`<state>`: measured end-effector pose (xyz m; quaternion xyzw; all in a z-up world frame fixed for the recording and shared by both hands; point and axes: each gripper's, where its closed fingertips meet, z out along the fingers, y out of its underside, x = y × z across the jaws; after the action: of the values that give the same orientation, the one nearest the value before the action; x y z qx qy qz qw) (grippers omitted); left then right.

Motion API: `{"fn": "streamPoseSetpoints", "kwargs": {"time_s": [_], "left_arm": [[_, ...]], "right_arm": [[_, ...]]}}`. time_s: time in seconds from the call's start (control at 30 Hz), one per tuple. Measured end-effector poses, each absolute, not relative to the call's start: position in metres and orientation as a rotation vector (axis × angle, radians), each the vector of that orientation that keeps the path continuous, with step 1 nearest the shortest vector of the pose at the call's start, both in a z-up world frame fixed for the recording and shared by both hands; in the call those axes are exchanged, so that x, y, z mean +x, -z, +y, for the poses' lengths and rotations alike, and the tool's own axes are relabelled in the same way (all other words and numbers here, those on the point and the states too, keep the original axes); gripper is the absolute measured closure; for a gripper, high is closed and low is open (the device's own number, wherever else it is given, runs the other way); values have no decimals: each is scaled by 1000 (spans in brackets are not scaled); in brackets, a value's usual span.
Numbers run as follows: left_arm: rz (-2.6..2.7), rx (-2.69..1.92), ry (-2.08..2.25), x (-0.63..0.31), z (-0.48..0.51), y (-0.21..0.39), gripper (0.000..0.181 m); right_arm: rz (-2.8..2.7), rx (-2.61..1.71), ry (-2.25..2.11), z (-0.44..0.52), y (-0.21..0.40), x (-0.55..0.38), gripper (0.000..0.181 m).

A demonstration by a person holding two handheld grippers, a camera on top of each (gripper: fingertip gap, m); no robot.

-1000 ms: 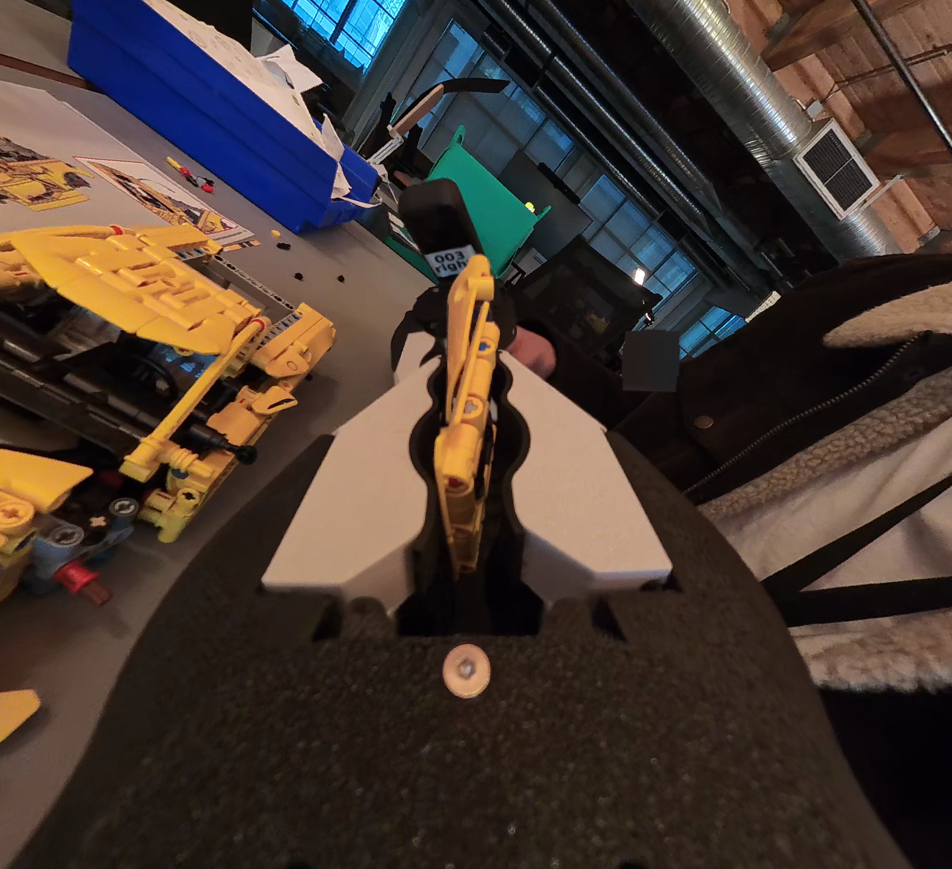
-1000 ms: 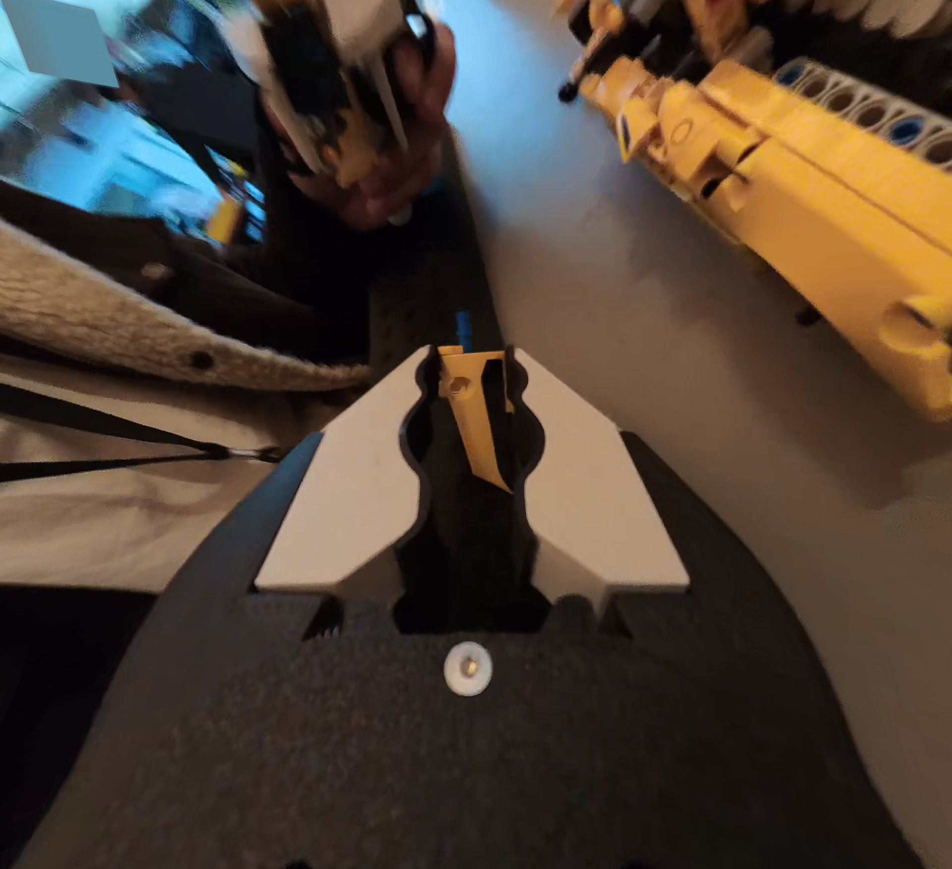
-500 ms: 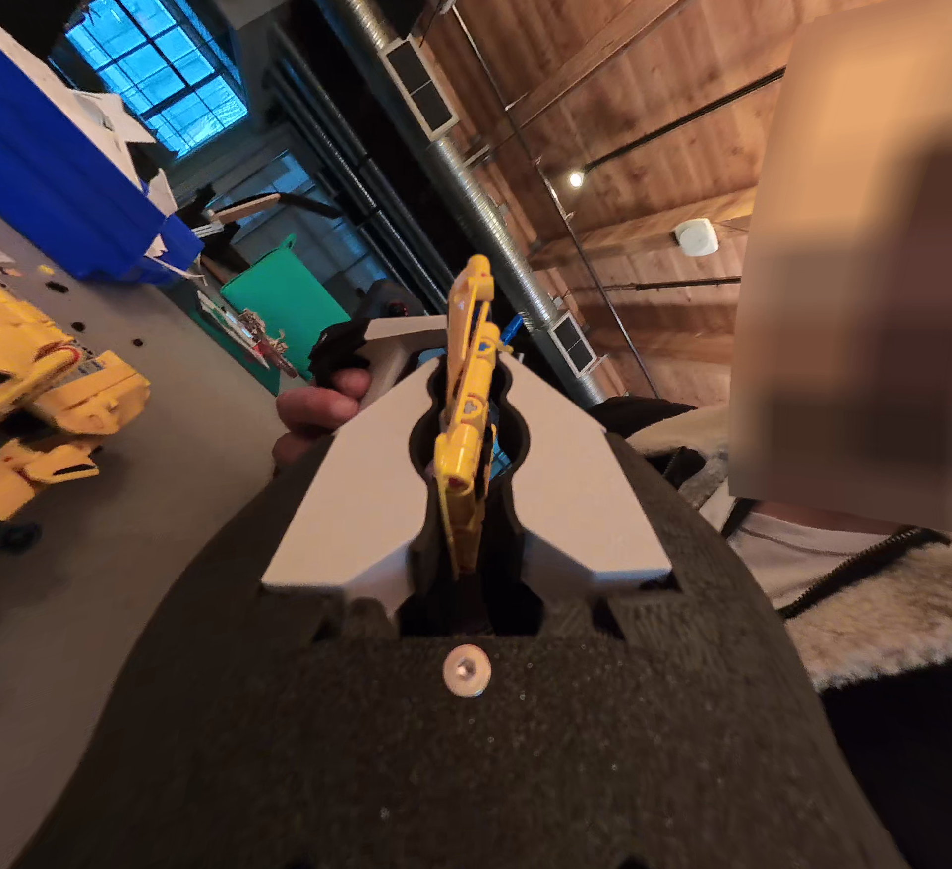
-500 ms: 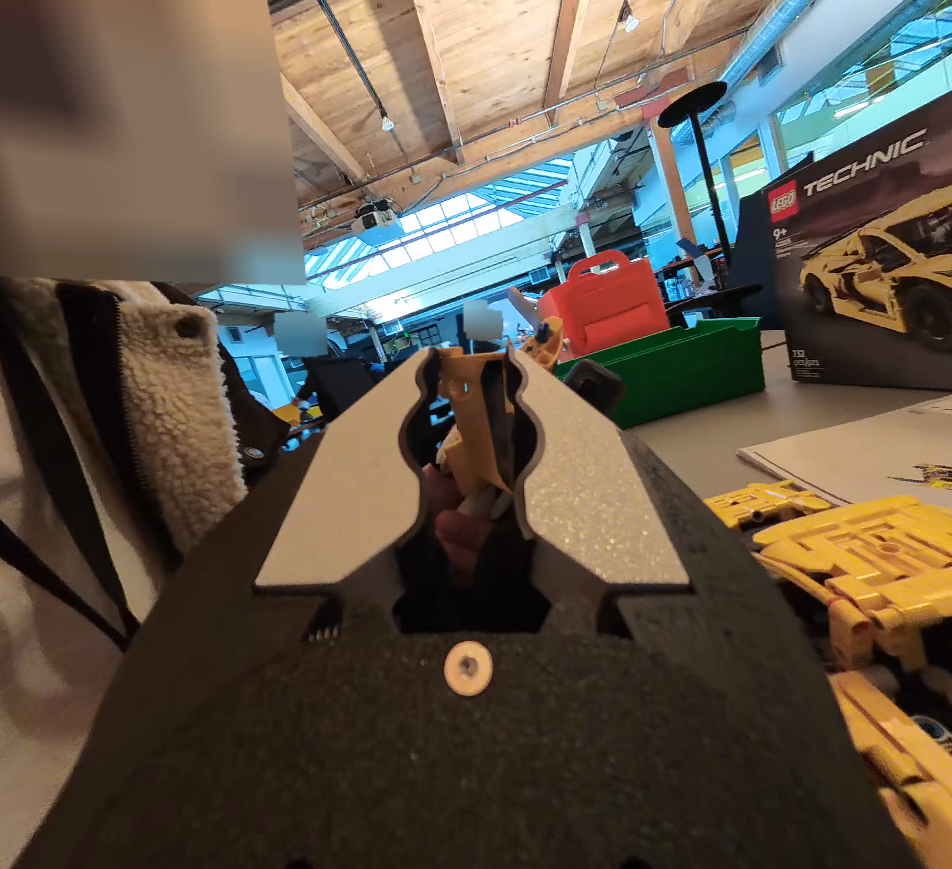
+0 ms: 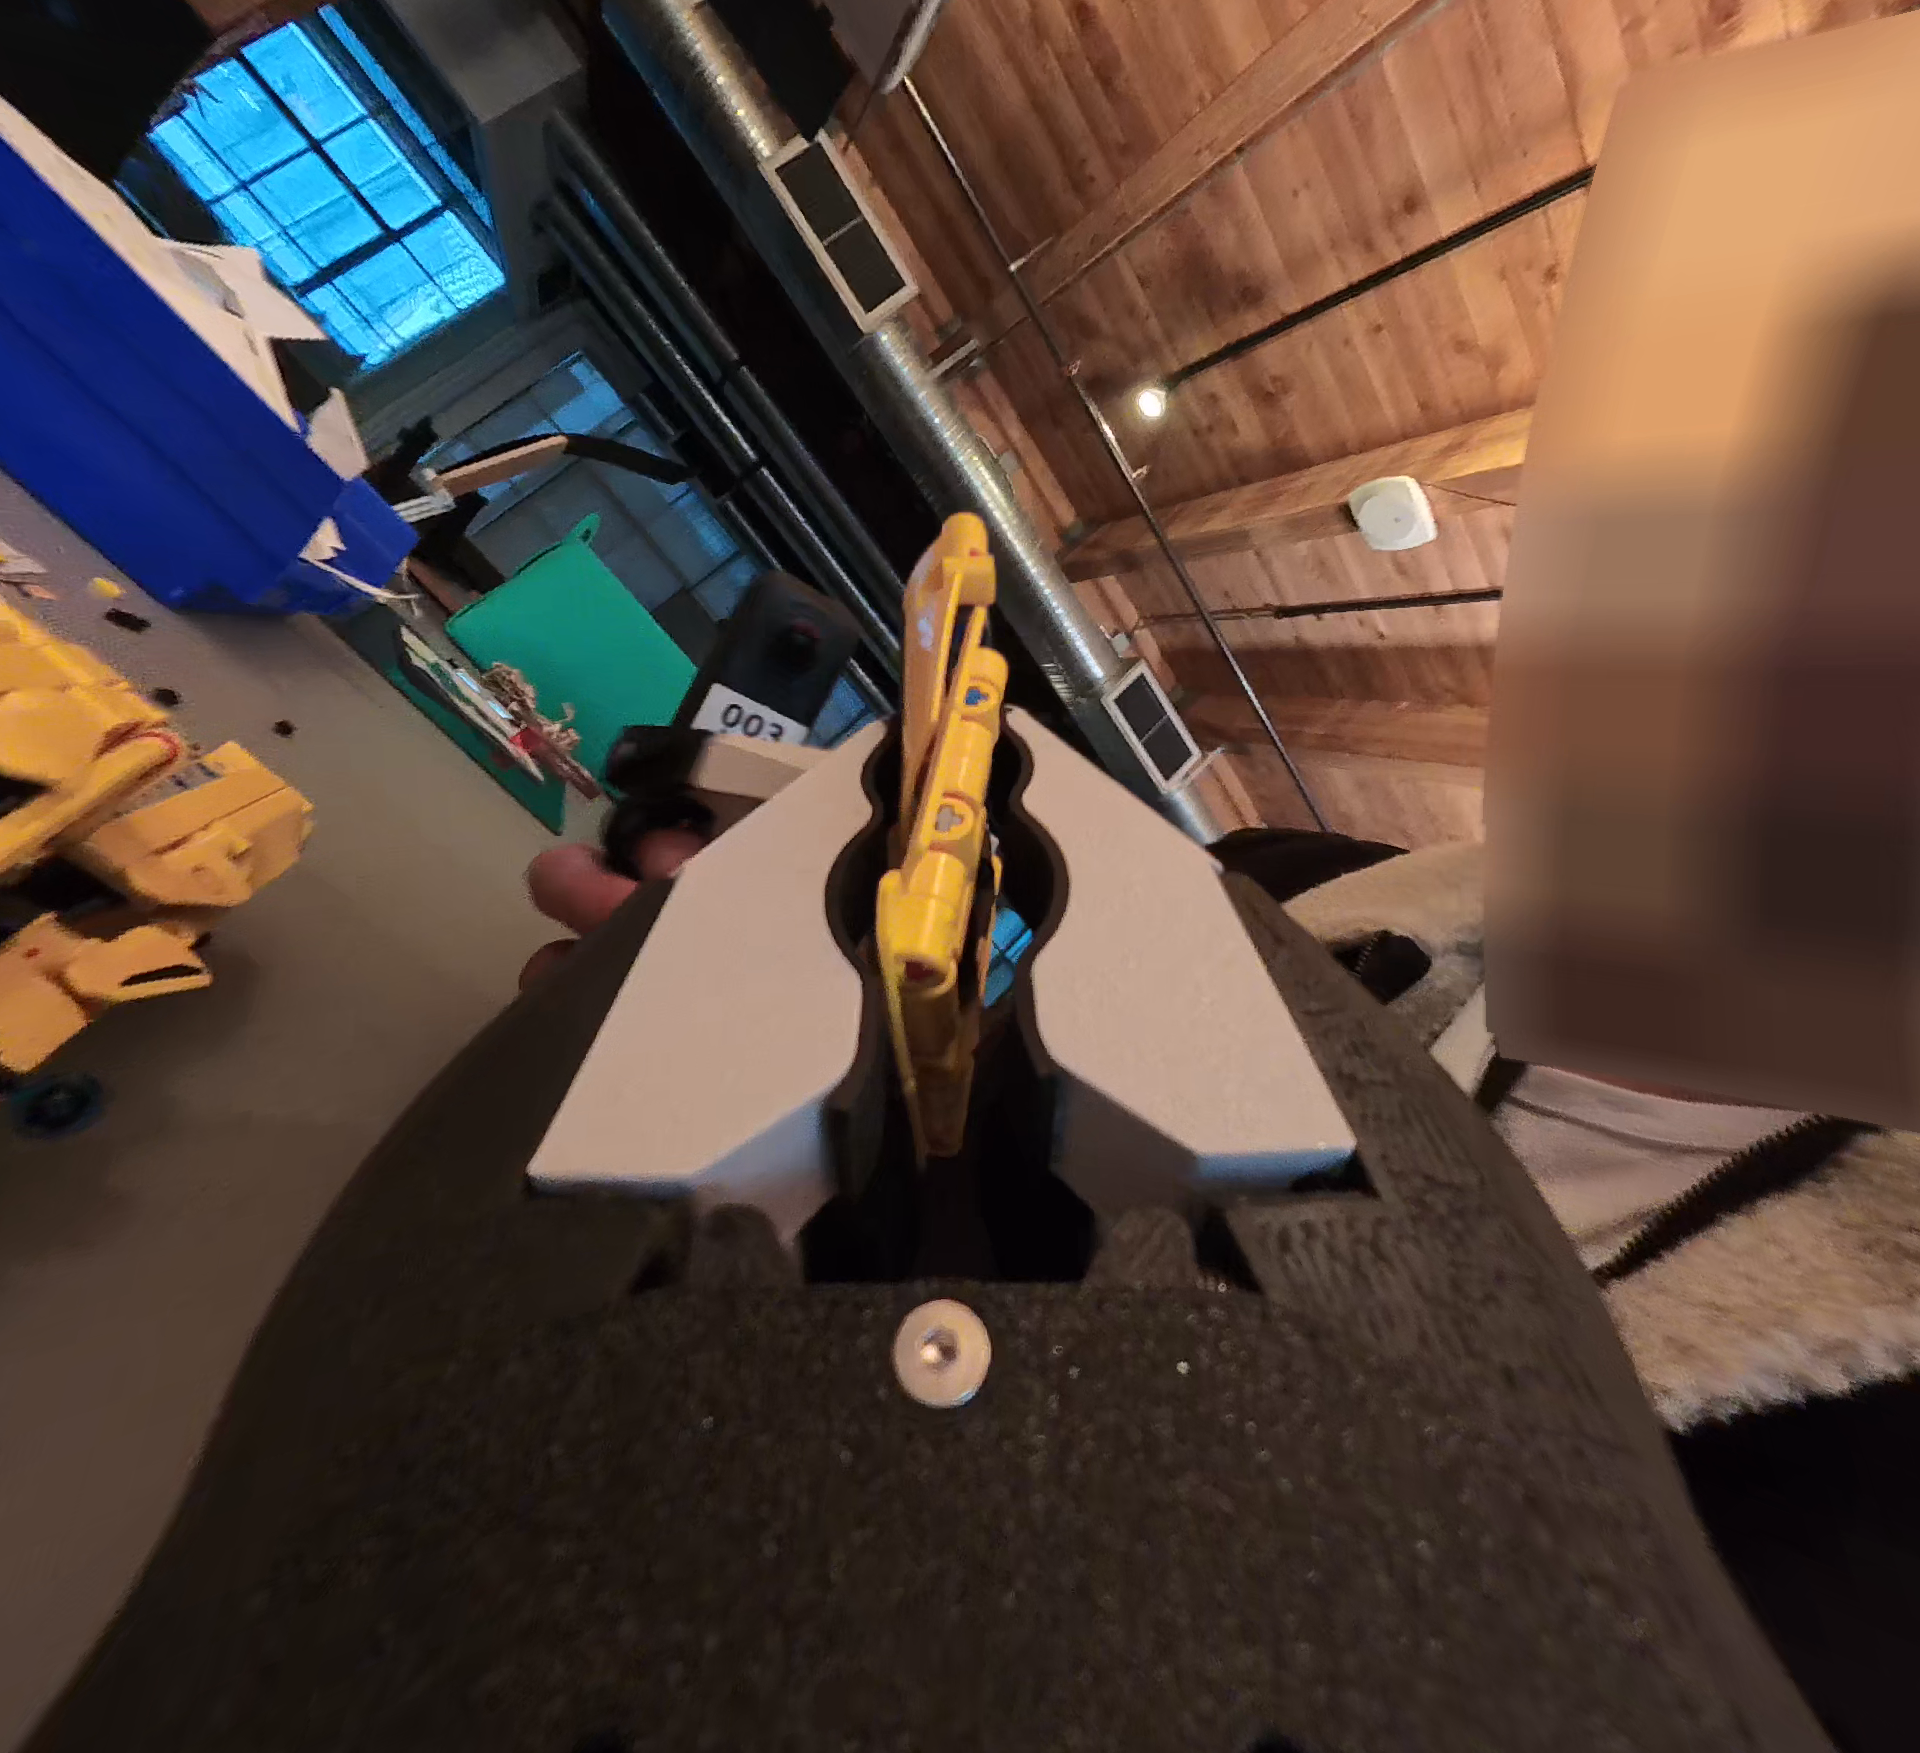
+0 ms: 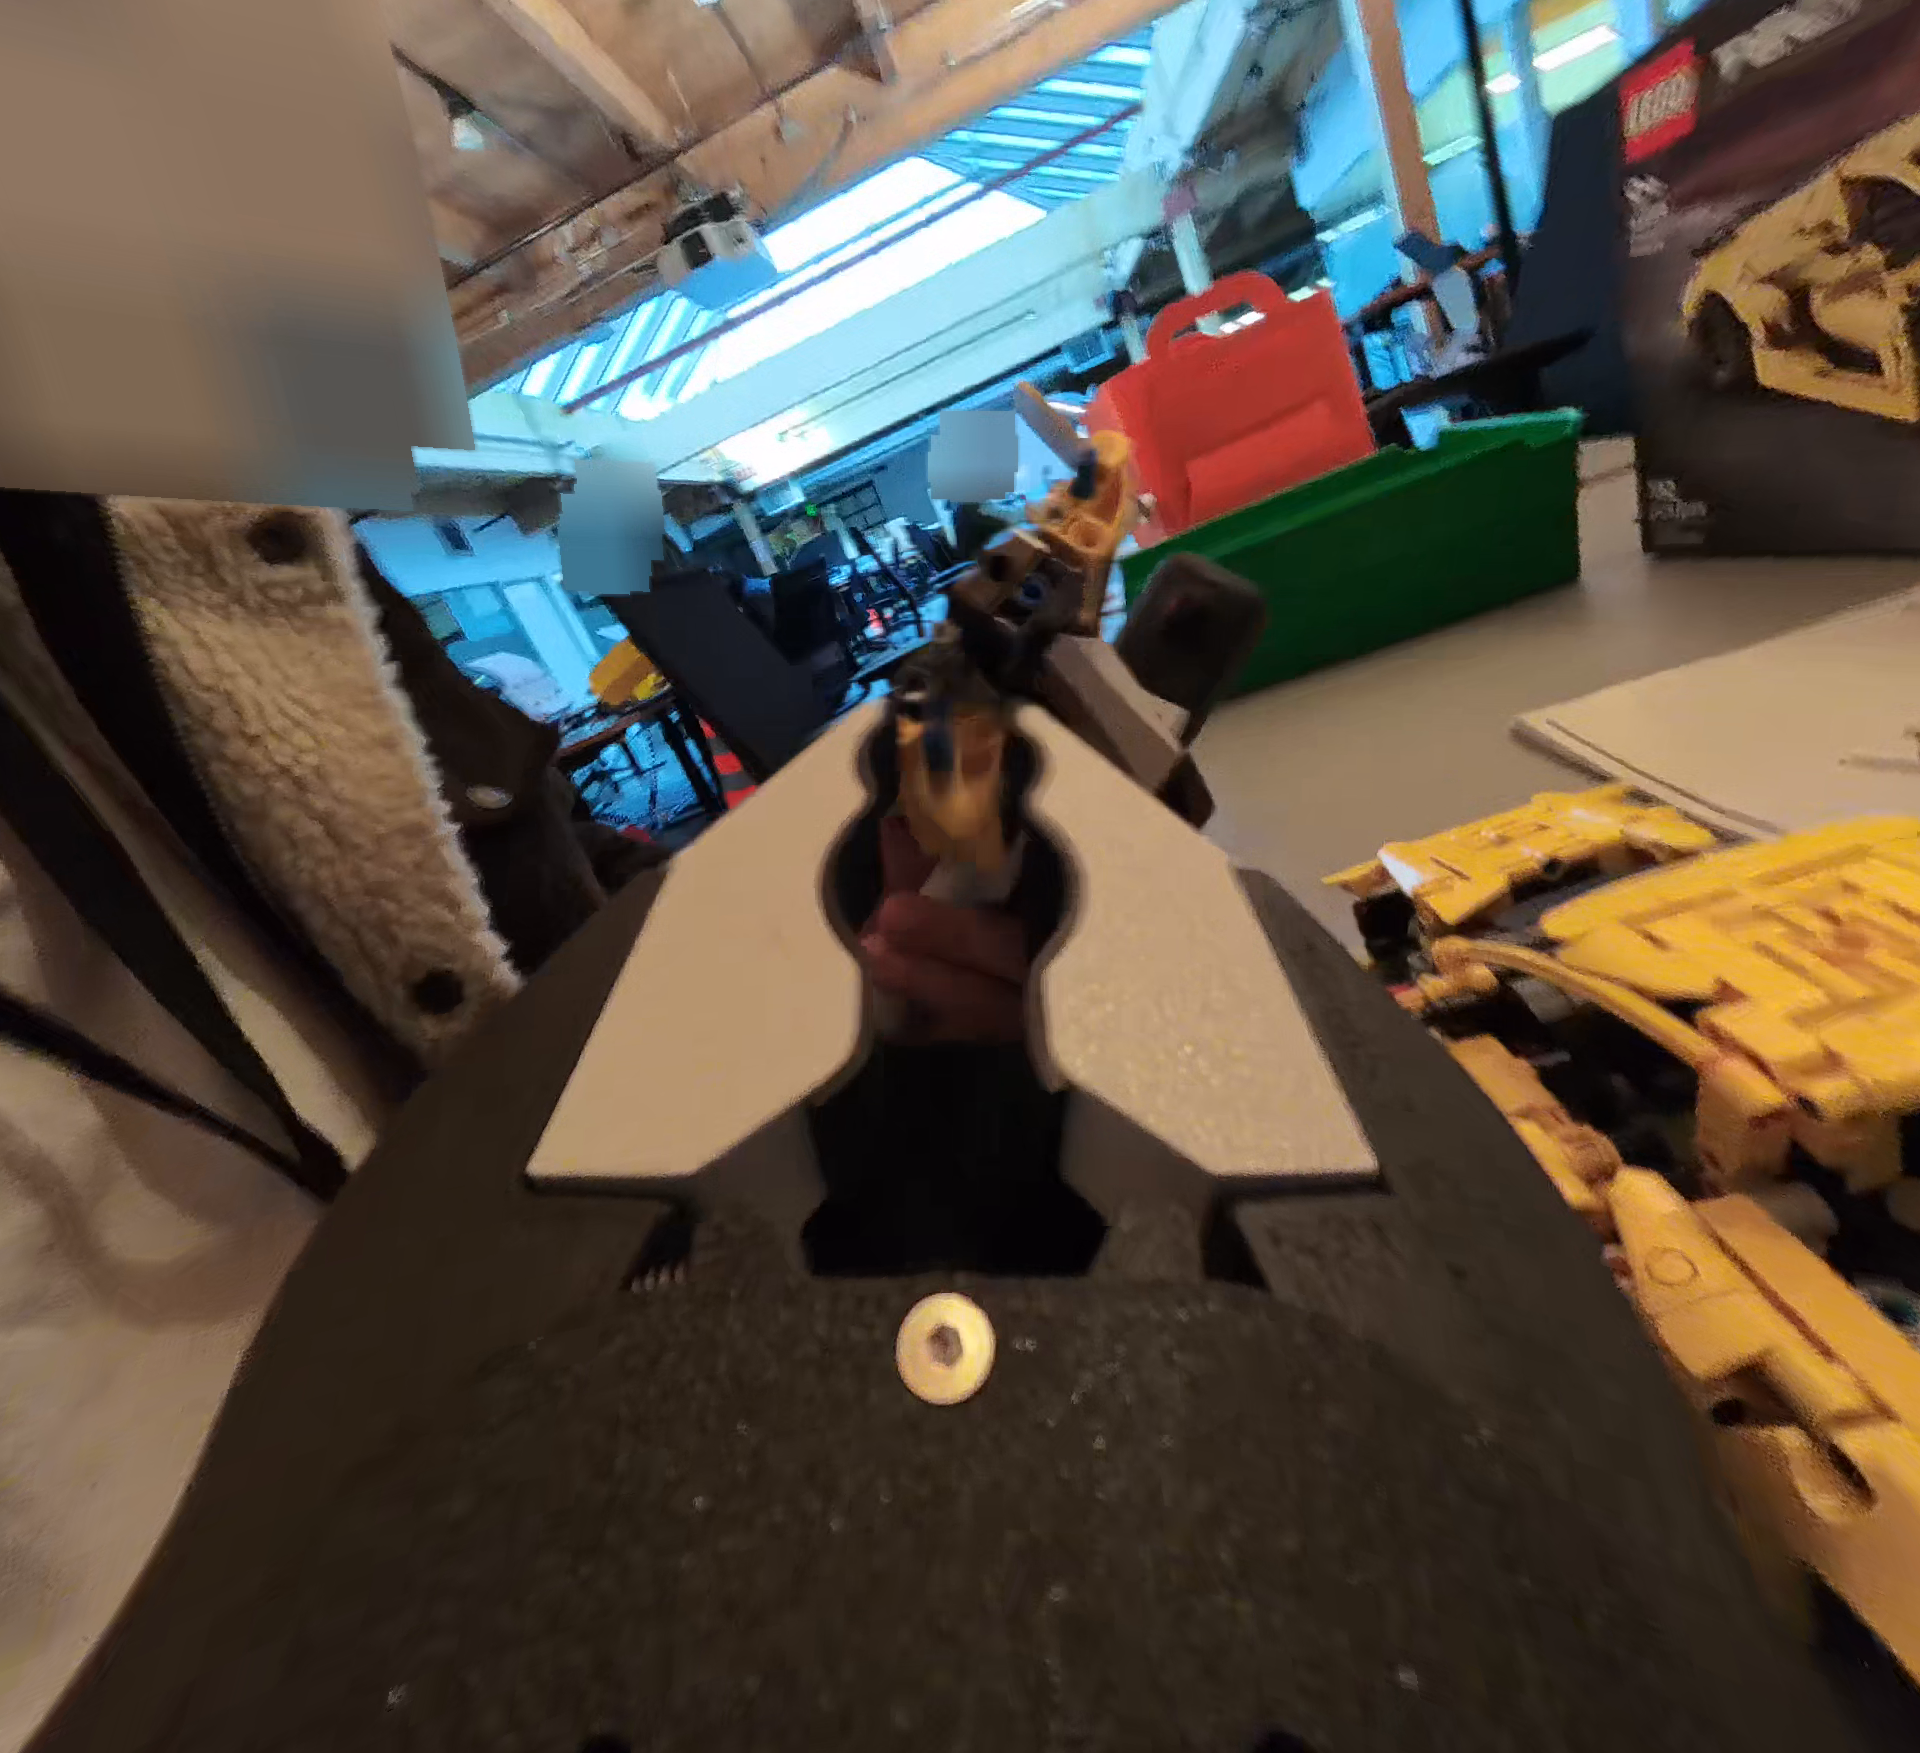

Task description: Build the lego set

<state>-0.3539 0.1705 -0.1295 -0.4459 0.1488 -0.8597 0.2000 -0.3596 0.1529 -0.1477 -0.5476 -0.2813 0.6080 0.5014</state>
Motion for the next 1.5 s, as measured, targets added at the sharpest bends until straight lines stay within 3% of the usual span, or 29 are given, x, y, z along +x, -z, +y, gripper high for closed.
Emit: {"fn": "streamPoseSetpoints", "kwargs": {"time_s": [0.03, 0.1, 0.37, 0.43, 0.5, 0.7, 1.1, 1.27, 1.5], "left_arm": [[418, -1255, 2386, -354, 171, 130, 167], [405, -1244, 2384, -359, 174, 129, 167], [611, -1475, 2079, -368, 183, 150, 167], [686, -1518, 1971, -367, 181, 157, 167], [707, -1530, 1960, -364, 177, 160, 167], [786, -1580, 1926, -353, 169, 169, 167], [787, -1593, 1924, -351, 169, 173, 167], [832, -1600, 1887, -348, 165, 176, 167], [851, -1596, 1879, -346, 164, 177, 167]], "right_arm": [[-714, -1317, -1465, 149, 147, -360, 174], [-743, -1373, -1394, 153, 155, -356, 181], [-807, -1695, -1099, 175, 187, -300, 181], [-816, -1820, -1020, 175, 199, -276, 174], [-831, -1979, -947, 169, 222, -253, 155], [-1049, -2155, -644, 140, 273, -205, 149], [-2050, -1634, -215, 151, 282, -178, 144], [-2363, -1494, 6, 158, 287, -183, 155], [-2520, -1328, -28, 155, 287, -202, 142]]}}
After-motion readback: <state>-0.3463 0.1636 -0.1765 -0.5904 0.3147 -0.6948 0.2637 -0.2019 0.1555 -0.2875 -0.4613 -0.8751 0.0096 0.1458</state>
